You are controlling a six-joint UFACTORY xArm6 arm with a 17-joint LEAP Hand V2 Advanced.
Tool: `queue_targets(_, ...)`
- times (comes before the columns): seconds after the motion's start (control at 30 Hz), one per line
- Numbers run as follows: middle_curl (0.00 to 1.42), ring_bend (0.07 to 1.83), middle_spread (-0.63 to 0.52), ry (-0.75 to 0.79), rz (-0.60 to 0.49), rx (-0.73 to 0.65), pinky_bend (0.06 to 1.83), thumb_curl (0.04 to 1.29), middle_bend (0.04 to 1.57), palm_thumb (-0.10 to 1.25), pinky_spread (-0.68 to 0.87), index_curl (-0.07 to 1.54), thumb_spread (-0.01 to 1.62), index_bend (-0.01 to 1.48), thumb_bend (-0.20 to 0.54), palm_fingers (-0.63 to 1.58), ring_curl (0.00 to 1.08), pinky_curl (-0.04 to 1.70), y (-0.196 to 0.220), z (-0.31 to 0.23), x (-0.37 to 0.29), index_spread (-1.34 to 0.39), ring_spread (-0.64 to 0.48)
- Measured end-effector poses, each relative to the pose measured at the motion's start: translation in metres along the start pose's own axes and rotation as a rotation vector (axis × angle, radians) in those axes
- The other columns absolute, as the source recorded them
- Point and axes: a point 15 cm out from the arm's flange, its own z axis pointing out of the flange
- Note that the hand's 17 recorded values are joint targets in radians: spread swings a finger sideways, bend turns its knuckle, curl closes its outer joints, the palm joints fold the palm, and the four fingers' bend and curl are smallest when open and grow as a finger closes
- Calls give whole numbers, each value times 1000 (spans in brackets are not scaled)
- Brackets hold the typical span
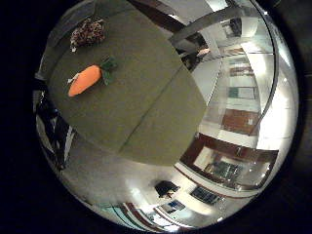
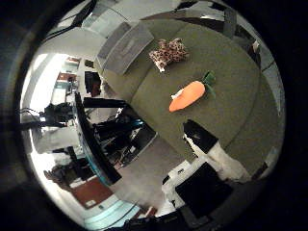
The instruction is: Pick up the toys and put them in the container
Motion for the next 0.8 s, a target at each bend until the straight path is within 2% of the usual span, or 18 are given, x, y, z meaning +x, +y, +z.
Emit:
queue_targets(0.37, 321, 296, -38, 30, -74, 24, 556, 455, 193, 858, 289, 285, 1013, 167, -22, 113, 274, 122, -25, 66, -15, -439, 90)
queue_targets(0.8, 324, 310, -38, -16, -109, 22, 560, 470, 196, 864, 280, 289, 996, 170, -21, 149, 268, 100, -23, 128, -49, -453, 63)
